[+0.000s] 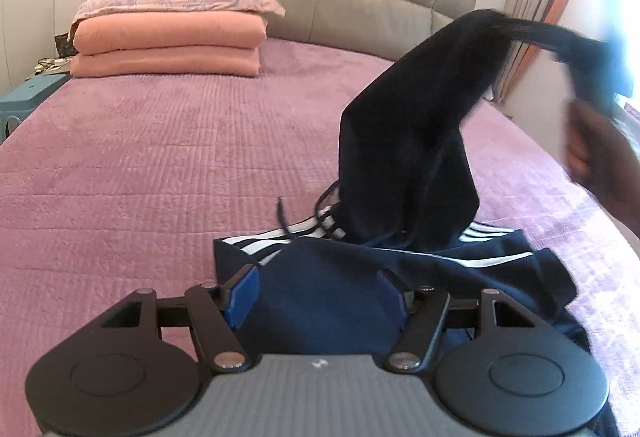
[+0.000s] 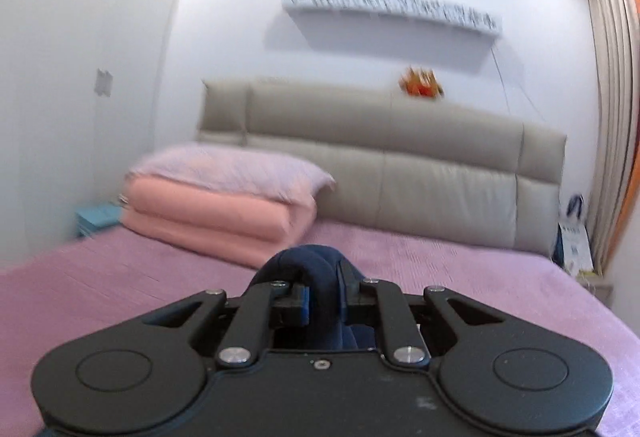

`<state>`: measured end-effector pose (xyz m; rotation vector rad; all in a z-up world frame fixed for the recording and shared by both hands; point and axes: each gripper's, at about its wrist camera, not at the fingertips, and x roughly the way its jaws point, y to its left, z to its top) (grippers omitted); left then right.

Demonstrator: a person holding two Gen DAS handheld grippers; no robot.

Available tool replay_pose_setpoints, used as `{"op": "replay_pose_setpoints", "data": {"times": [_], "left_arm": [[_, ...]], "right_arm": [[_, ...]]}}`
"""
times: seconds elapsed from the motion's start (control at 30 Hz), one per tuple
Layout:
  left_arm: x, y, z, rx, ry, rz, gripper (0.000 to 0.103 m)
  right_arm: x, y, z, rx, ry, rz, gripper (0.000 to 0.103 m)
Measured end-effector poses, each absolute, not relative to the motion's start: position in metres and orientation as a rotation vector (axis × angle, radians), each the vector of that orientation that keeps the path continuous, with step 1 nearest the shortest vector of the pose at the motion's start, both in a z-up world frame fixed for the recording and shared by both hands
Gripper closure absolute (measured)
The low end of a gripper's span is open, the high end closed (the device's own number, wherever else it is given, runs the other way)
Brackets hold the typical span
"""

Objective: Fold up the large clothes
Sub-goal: 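Grasp the hood with the right tool, lift it and lay it down, then grasp one side of the hoodie with both tools and fold it over lengthwise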

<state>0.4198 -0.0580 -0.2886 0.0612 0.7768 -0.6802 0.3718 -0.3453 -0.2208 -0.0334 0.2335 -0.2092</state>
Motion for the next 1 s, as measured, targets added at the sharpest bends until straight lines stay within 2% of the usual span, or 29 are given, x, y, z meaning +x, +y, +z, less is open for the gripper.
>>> {"op": "replay_pose_setpoints", "data": {"times": [0.17,0.33,0.37,0.4,0.43,0.47,0.57,0.63,0.77,0.97,1.0], "left_arm": [[0.387,-0.062,-0.264,0.059,0.748,-0.695,0.036],[0.359,-0.064,-0.252,0.054,0.730,-0.702,0.032],[0.355,-0.064,-0.252,0.055,0.734,-0.702,0.031],[0.350,-0.063,-0.253,0.057,0.738,-0.703,0.031],[0.347,-0.064,-0.254,0.061,0.746,-0.702,0.031],[0.343,-0.063,-0.256,0.066,0.752,-0.700,0.031],[0.337,-0.064,-0.263,0.078,0.785,-0.709,0.031],[0.335,-0.066,-0.268,0.091,0.805,-0.724,0.031],[0.336,-0.076,-0.276,0.079,0.850,-0.788,0.031],[0.357,-0.107,-0.298,-0.080,0.969,-0.894,0.027],[0.362,-0.114,-0.303,-0.110,0.988,-0.896,0.027]], "right_arm": [[0.270,-0.305,-0.186,-0.101,0.192,-0.162,0.087],[0.192,-0.262,-0.200,-0.112,0.289,-0.087,0.087],[0.179,-0.254,-0.207,-0.107,0.319,-0.069,0.077],[0.168,-0.244,-0.220,-0.103,0.397,-0.028,0.048],[0.158,-0.234,-0.232,-0.111,0.468,-0.004,0.032],[0.150,-0.225,-0.247,-0.119,0.535,0.018,0.025],[0.129,-0.207,-0.291,-0.138,0.803,0.134,0.027],[0.107,-0.206,-0.306,-0.098,0.894,0.170,0.027],[0.093,-0.236,-0.303,0.040,0.911,0.073,0.027],[0.143,-0.325,-0.320,0.494,0.876,-0.138,0.027],[0.149,-0.336,-0.326,0.532,0.874,-0.157,0.030]]}}
